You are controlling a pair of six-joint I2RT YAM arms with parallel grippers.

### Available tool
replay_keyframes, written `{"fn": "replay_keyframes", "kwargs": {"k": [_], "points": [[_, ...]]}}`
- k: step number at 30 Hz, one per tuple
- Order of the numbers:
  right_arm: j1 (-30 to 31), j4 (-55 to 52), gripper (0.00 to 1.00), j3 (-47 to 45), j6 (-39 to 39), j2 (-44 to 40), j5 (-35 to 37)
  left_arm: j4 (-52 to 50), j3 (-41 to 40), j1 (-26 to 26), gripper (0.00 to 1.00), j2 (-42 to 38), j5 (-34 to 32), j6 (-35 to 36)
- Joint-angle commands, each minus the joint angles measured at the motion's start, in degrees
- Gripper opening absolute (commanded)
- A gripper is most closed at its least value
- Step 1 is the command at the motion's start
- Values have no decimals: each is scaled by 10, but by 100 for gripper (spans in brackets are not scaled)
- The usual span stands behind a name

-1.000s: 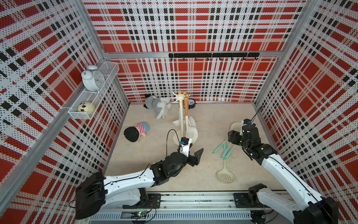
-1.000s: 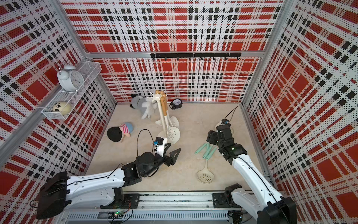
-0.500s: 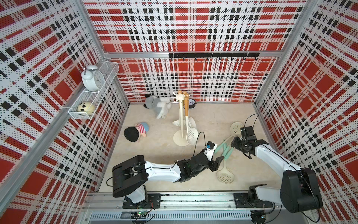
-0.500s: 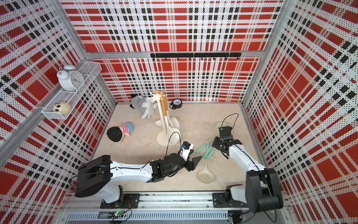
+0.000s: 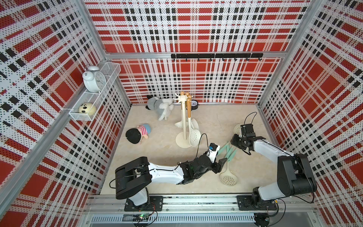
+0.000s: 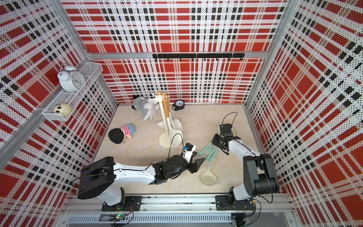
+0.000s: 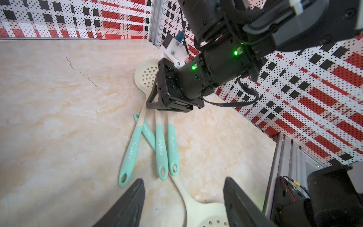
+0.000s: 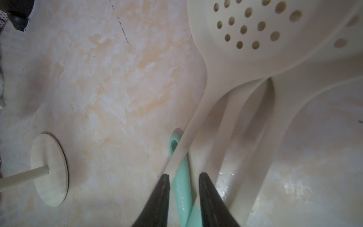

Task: Hang the skimmer on the kitchen utensil rack
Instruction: Pick up the skimmer from the center of the board.

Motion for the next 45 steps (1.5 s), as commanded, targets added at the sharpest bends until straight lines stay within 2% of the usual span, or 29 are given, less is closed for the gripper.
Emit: {"fn": "replay_keyframes", "kwargs": {"k": [1, 14, 18, 22, 25, 29, 32, 35, 39, 45], "points": [[-4, 20, 31, 19, 12, 28, 0, 15, -8, 4, 67, -12, 1, -3], [-4, 45, 32, 62, 25, 127, 14, 14, -28, 5, 67, -26, -11, -6], [-4, 58, 23, 68, 34, 144, 12, 15, -32, 5, 67, -31, -14, -8], [-4, 78, 11, 59, 49, 111, 9, 10, -39, 10, 67, -45, -19, -8], [-5, 81, 3, 57, 50, 54, 13, 3, -46, 24, 66, -70, -19, -13], [-5, 98, 1, 53, 37, -28, 5, -5, -59, 53, 66, -125, -4, -21], [-5, 127, 0, 46, 17, -81, -32, -10, -66, 82, 66, -168, 19, -27], [-5, 191, 0, 28, -31, -127, -117, -23, -64, 107, 66, -209, 45, -34], [-5, 245, 0, 13, -100, -176, -223, -80, -34, 117, 66, -260, 45, -26], [14, 251, 0, 27, -186, -221, -359, -175, 23, 135, 65, -322, 45, -21]]}}
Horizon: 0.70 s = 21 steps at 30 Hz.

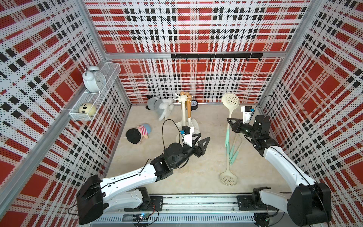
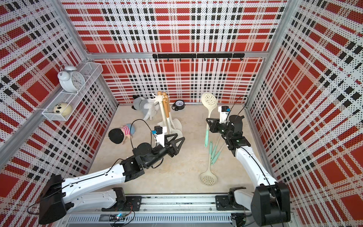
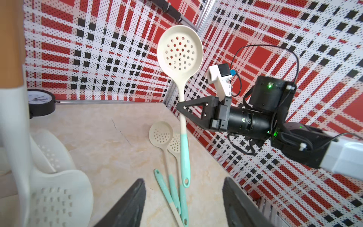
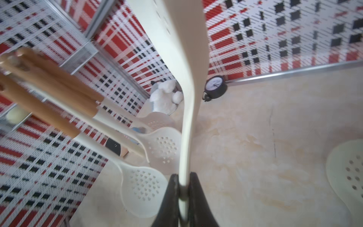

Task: Hang the skimmer on the kitchen utensil rack
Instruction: Pick up the skimmer from the center of the board.

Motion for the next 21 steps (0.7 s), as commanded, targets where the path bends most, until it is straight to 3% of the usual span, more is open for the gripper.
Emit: {"fn": "replay_keyframes", "kwargs": {"k": [1, 5, 9, 14, 18, 21], "points": [[16, 22, 0, 16, -82, -31, -117, -72, 48, 18, 65, -29, 15, 10], [42, 33, 0, 14, -98, -67, -172, -104, 74, 32, 67, -43, 51, 22], [61, 115, 0, 0, -16, -102, -183, -76, 74, 32, 67, -48, 100, 23], [89, 368, 0, -69, 248, -122, -34, 6, 55, 30, 67, -44, 158, 16], [115, 525, 0, -96, 392, -103, 67, 53, 44, 17, 69, -31, 183, 14], [136, 612, 0, -100, 476, -73, 126, 85, 33, 9, 81, -26, 189, 0]]}}
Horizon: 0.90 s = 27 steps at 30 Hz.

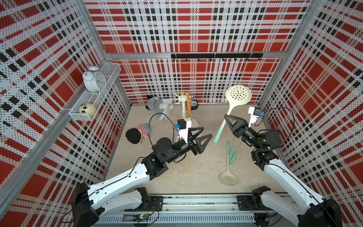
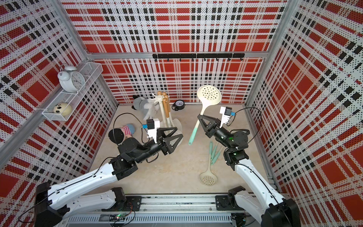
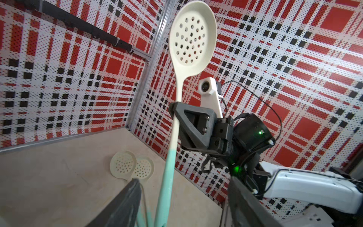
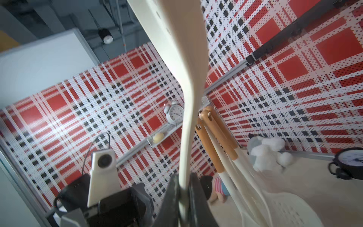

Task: Hang the skimmer on the kitchen utensil rack
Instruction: Pick up the skimmer from the center of the board.

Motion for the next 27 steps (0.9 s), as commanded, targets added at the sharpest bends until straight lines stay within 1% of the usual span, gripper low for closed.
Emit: {"fn": "replay_keyframes", "kwargs": {"k": [1, 2, 4, 7, 9, 12, 14, 19, 22, 27], "points": [[23, 187, 0, -4, 156, 21, 116, 76, -22, -9, 85, 2, 27, -17], [34, 205, 0, -3, 166, 33, 132, 98, -32, -10, 88, 1, 27, -27], [52, 227, 0, 0, 183, 45, 162, 139, -49, -13, 93, -2, 21, -43], [77, 247, 0, 4, 201, 60, 200, 186, -69, -17, 100, -5, -2, -62], [94, 242, 0, 4, 197, 59, 224, 226, -80, -18, 99, -3, -9, -79], [116, 222, 0, 4, 181, 52, 250, 279, -83, -19, 99, 16, 7, -100], [124, 215, 0, 6, 174, 50, 256, 301, -77, -24, 91, 33, 16, -106], [137, 203, 0, 8, 161, 42, 260, 337, -65, -24, 56, 71, 28, -122], [139, 198, 0, 7, 157, 36, 260, 350, -62, -23, 41, 80, 28, -127], [146, 194, 0, 5, 147, 33, 260, 365, -66, -18, 27, 79, 24, -134]]}}
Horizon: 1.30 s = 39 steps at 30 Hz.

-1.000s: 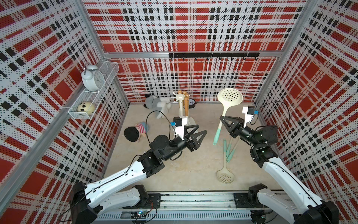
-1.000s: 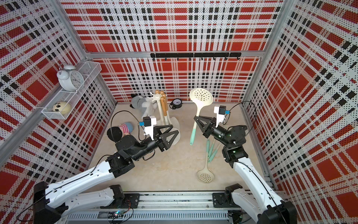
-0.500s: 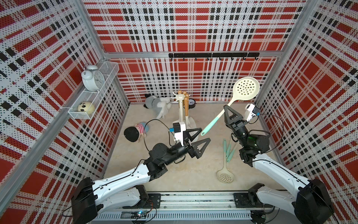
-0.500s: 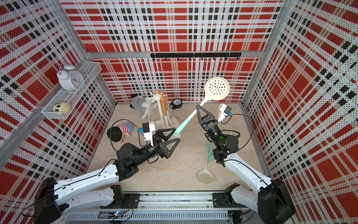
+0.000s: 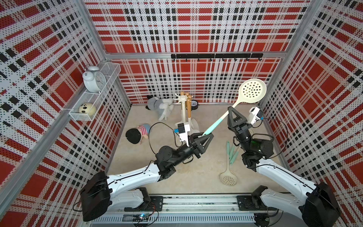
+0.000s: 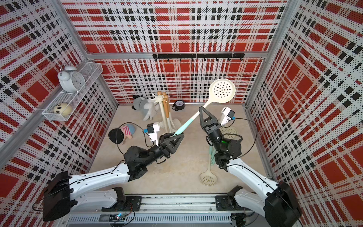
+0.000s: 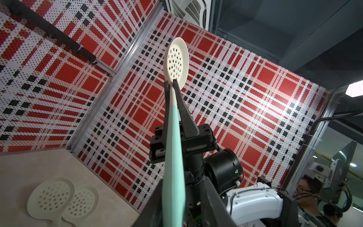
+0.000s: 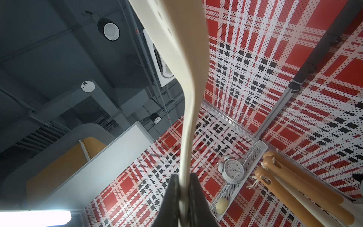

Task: Hang the skimmer on the kitchen utensil rack
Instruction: Pick up the skimmer from the center of the board.

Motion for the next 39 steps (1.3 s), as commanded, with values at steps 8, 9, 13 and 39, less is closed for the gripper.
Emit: {"fn": "replay_keyframes", "kwargs": {"k": [8, 9, 13, 39], "points": [[15, 13, 0, 1, -18, 2, 5, 57, 8, 8, 36, -4, 10, -15], [16, 13, 0, 1, -18, 2, 5, 58, 8, 9, 41, -4, 9, -15], [20, 15, 0, -1, -19, 4, 3, 59, 5, 13, 40, -4, 5, -20], [5, -554, 100, -33, -588, -328, 205, -639, 170, 186, 0, -190, 7, 91]]}}
